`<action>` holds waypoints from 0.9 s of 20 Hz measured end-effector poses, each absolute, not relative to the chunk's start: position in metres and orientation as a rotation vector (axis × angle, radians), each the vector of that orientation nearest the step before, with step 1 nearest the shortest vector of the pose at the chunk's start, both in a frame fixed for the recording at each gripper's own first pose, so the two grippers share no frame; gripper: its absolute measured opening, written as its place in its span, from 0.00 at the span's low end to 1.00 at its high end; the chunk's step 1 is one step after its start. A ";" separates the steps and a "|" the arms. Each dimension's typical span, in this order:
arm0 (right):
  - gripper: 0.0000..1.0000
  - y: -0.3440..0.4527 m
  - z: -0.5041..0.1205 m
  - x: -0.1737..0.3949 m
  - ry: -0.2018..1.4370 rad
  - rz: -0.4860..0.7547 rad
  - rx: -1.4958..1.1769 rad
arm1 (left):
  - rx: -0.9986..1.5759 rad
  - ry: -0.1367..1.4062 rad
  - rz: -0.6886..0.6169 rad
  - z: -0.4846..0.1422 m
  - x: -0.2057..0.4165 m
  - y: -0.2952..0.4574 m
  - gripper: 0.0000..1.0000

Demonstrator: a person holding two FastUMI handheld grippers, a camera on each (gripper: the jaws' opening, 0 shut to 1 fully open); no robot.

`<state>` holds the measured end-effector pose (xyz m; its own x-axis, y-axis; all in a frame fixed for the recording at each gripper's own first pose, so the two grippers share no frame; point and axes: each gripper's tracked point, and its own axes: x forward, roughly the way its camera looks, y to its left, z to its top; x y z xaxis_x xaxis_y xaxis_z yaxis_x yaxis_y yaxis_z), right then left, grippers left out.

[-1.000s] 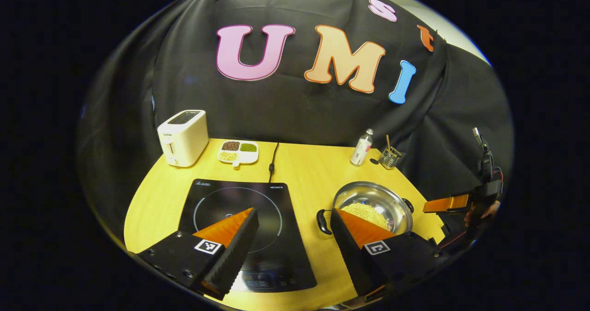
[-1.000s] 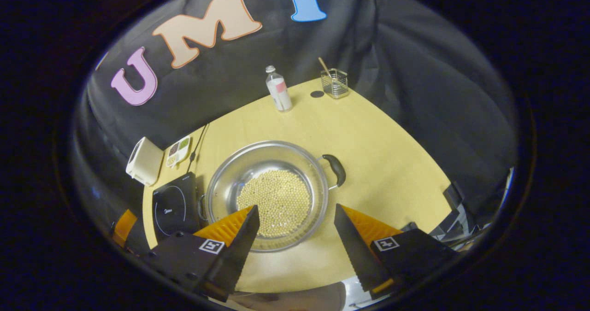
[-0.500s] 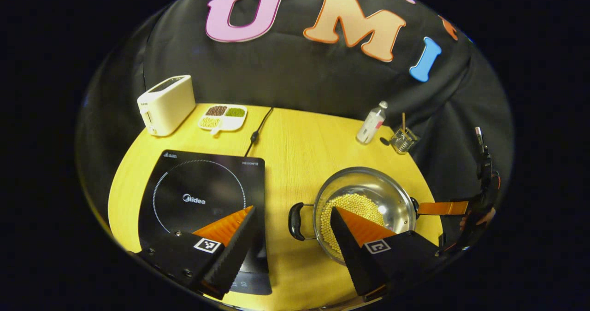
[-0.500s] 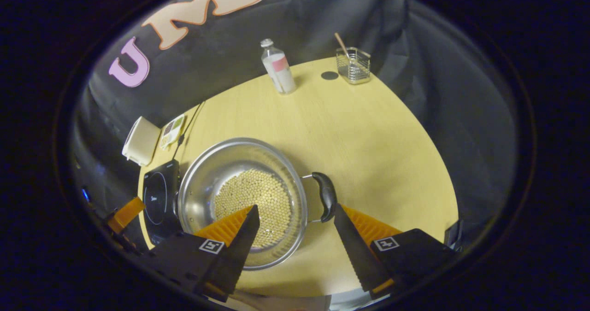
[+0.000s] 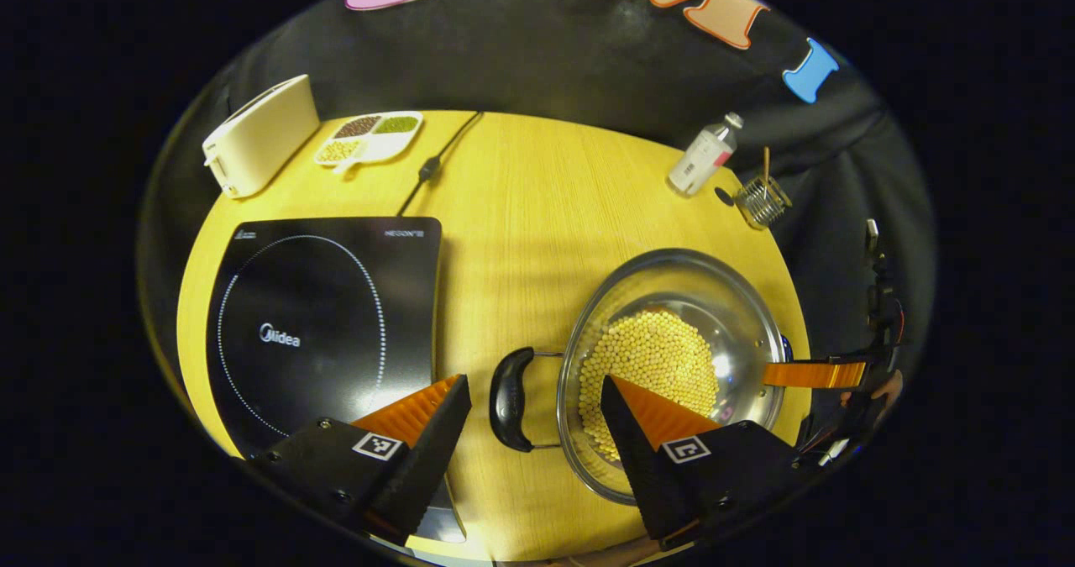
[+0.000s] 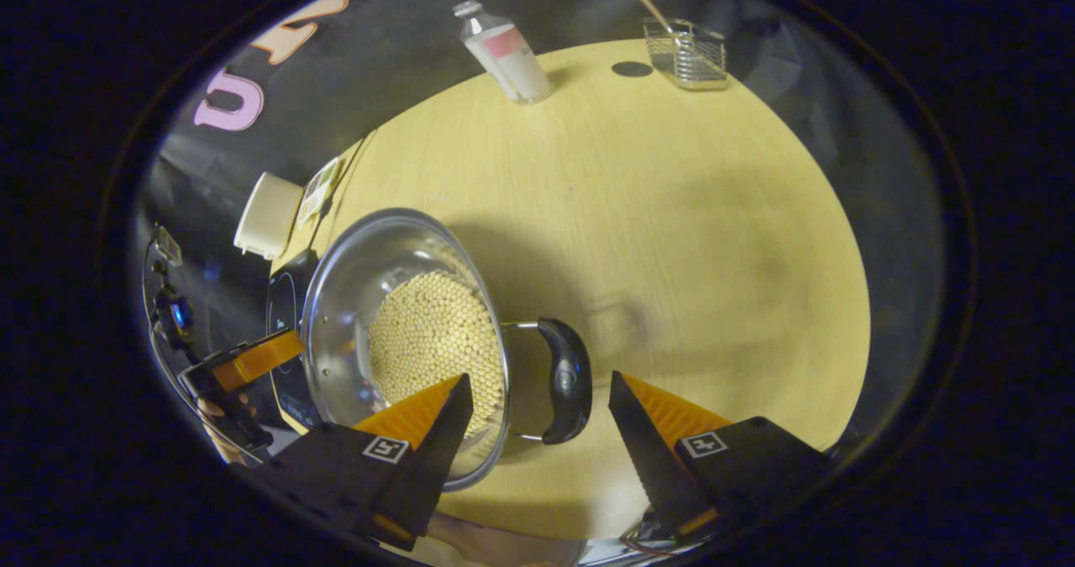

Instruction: First push the handle of the pot to place it horizontally, then grasp the pot with both hands and set it on the induction cooktop.

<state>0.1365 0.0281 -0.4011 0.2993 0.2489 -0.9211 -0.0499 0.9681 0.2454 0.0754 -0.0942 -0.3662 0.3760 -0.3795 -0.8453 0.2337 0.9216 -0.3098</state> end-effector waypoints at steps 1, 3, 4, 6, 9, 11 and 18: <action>0.94 0.029 -0.405 0.137 1.266 0.217 0.183 | -0.145 1.144 -0.404 -0.371 0.074 -0.096 1.00; 0.94 0.032 -0.411 0.139 1.292 0.247 0.194 | -0.137 1.198 -0.398 -0.384 0.073 -0.097 0.96; 0.93 0.034 -0.412 0.142 1.302 0.264 0.204 | -0.129 1.227 -0.389 -0.392 0.072 -0.095 0.96; 0.89 0.035 -0.420 0.144 1.327 0.283 0.219 | -0.139 1.258 -0.385 -0.400 0.073 -0.097 0.94; 0.83 0.039 -0.429 0.146 1.358 0.296 0.238 | -0.149 1.302 -0.388 -0.411 0.072 -0.101 0.87; 0.82 0.043 -0.433 0.146 1.379 0.310 0.255 | -0.168 1.325 -0.393 -0.414 0.072 -0.105 0.82; 0.57 0.043 -0.441 0.149 1.403 0.319 0.272 | -0.203 1.327 -0.372 -0.409 0.067 -0.105 0.59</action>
<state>0.1488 0.0435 -0.4407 0.1375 0.3754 -0.9166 -0.0579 0.9269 0.3709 0.0672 -0.1045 -0.4092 0.1940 -0.3767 -0.9058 0.1484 0.9240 -0.3525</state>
